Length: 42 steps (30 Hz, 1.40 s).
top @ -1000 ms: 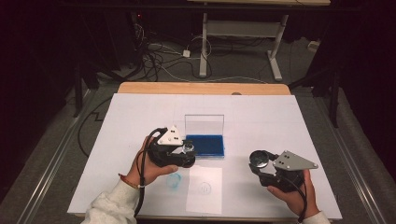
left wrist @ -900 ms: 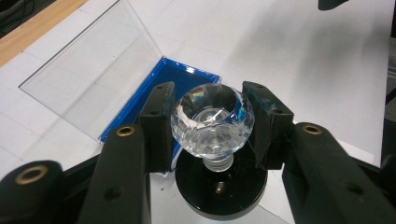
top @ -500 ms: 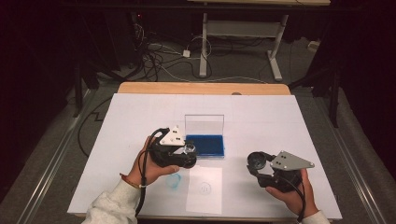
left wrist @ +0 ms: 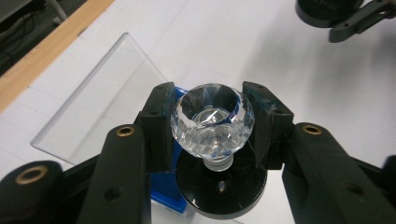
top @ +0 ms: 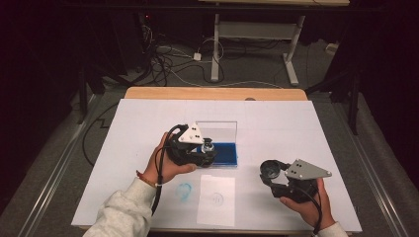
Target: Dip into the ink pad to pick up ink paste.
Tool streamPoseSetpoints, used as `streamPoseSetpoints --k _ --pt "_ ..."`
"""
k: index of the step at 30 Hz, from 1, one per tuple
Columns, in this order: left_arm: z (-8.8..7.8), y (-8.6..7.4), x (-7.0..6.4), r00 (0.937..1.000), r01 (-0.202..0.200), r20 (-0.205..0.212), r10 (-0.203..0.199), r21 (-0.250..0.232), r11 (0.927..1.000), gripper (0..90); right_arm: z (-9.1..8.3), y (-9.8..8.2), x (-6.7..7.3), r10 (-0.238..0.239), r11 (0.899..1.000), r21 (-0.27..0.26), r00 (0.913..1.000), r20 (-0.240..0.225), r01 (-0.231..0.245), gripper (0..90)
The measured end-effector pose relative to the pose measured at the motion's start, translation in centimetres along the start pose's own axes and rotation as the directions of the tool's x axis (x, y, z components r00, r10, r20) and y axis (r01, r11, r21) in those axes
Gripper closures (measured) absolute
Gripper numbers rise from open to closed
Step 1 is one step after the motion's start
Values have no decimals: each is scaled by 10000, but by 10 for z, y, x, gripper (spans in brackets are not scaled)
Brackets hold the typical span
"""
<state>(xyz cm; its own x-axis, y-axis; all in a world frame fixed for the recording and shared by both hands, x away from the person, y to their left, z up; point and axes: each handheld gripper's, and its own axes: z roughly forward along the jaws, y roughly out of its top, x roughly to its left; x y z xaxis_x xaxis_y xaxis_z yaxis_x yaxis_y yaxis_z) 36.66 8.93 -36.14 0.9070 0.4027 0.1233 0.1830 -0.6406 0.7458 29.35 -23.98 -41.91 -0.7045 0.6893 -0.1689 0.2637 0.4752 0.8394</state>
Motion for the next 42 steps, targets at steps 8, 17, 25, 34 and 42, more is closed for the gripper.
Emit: streamPoseSetpoints --k 8,17,25,34,42 --pt "17 14 15 9999 102 59 -102 -41 9999 548 1 -1 0 7 10000 21 10000 -47 -7 388" --pt "41 11 32 9990 438 -139 -435 161 9989 548 3 -2 1 -28 9999 126 9999 -121 29 388" --pt "64 -3 39 9966 791 -271 -780 432 9959 548 6 -3 3 -163 9994 296 9997 -163 167 388" --pt "82 -21 38 9931 1109 -472 -1074 789 9907 548 9 -4 6 -279 9983 500 9995 -173 288 388" --pt "81 -28 38 9906 1296 -507 -1271 496 9903 548 11 -4 7 -438 9968 658 9987 -258 455 387"
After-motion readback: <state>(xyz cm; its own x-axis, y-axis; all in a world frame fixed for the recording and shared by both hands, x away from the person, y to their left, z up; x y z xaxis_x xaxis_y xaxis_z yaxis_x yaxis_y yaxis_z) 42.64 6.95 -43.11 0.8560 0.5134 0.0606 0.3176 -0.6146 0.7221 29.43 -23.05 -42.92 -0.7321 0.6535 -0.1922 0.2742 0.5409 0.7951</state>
